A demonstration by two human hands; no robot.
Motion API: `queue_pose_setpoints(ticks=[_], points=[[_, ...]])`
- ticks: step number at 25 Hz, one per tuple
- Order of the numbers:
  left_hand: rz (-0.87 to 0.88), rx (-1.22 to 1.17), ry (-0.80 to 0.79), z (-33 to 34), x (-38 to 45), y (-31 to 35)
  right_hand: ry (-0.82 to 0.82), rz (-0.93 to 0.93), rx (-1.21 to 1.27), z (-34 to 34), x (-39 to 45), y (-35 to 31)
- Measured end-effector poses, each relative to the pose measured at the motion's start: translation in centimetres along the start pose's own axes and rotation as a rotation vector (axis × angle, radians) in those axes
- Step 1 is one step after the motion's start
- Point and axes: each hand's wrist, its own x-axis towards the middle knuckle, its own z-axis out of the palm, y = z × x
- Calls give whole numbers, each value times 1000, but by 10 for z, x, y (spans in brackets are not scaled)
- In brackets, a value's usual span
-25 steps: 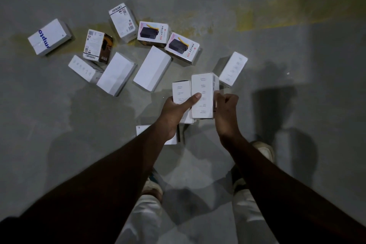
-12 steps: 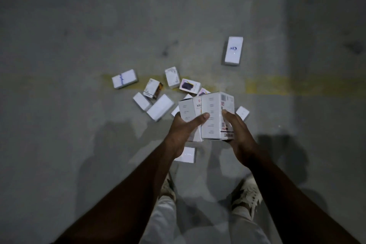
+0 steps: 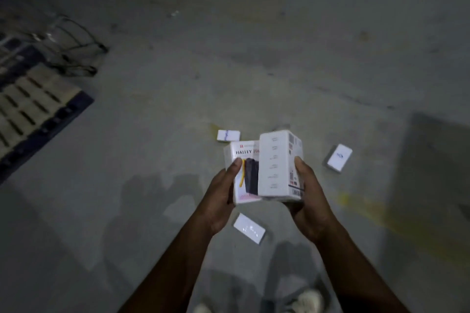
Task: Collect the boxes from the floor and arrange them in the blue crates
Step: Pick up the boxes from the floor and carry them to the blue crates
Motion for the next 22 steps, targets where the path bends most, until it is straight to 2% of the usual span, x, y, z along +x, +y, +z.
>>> queue_pose_setpoints(ticks=[6,9,13,17,22], points=[[102,-153,73,-75,-112,41,-220,49,-116,113,-73,24],[115,-248,127,-130,-172,50,-276,93,-192,167,-102,60],[215,-329,194,-220,-262,51,-371,117,-314,252,-145,119],[335,-393,270,-300,-344,46,-552,124,-436,330,-184,175],[523,-445,519,-357,-423,27,-802,180,-602,408,-214,238]])
